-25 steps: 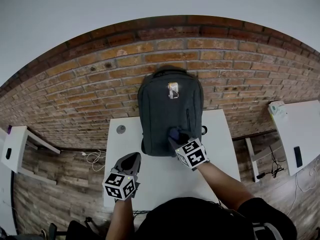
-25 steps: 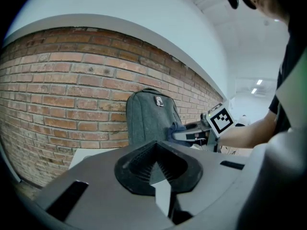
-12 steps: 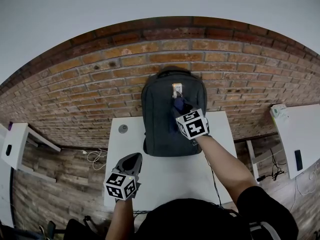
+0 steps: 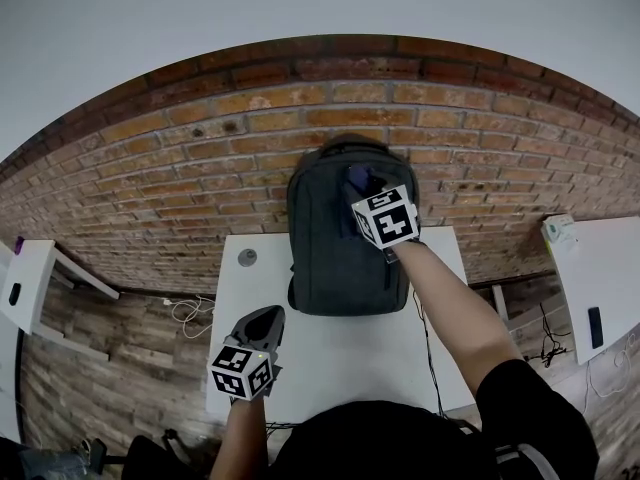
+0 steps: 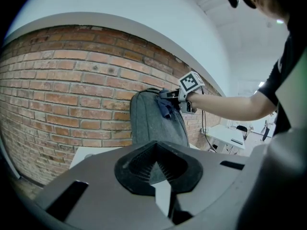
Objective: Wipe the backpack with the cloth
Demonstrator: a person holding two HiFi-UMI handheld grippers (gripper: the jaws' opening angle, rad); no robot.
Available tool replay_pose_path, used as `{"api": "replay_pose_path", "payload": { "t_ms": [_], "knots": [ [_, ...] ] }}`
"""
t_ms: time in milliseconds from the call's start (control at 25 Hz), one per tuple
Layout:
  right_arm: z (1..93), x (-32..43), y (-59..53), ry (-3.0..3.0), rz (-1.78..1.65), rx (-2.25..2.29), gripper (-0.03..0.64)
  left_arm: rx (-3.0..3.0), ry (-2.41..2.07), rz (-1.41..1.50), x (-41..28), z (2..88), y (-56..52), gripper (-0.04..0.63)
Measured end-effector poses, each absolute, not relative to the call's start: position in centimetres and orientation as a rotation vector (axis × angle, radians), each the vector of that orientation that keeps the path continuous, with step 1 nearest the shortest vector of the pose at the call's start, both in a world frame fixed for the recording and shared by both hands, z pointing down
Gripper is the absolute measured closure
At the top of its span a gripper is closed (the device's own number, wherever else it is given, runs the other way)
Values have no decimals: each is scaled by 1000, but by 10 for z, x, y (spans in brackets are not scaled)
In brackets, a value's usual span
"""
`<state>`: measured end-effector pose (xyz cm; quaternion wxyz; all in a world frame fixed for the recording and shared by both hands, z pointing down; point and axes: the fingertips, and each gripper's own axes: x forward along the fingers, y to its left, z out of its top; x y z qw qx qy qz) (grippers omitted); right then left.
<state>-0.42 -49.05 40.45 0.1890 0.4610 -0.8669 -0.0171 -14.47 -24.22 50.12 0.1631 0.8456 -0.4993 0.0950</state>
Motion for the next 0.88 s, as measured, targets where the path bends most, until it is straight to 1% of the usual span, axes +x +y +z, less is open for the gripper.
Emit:
{"api": "replay_pose_path", "payload": {
  "t_ms": [440, 880],
  "knots": [
    [372, -32, -513, -2473, -70, 1303, 505, 2383, -1446, 266, -154, 504, -240, 604],
    [407, -57, -493, -2478, -56, 1212, 505, 2362, -1454, 263, -158, 510, -238, 604]
  ]
}}
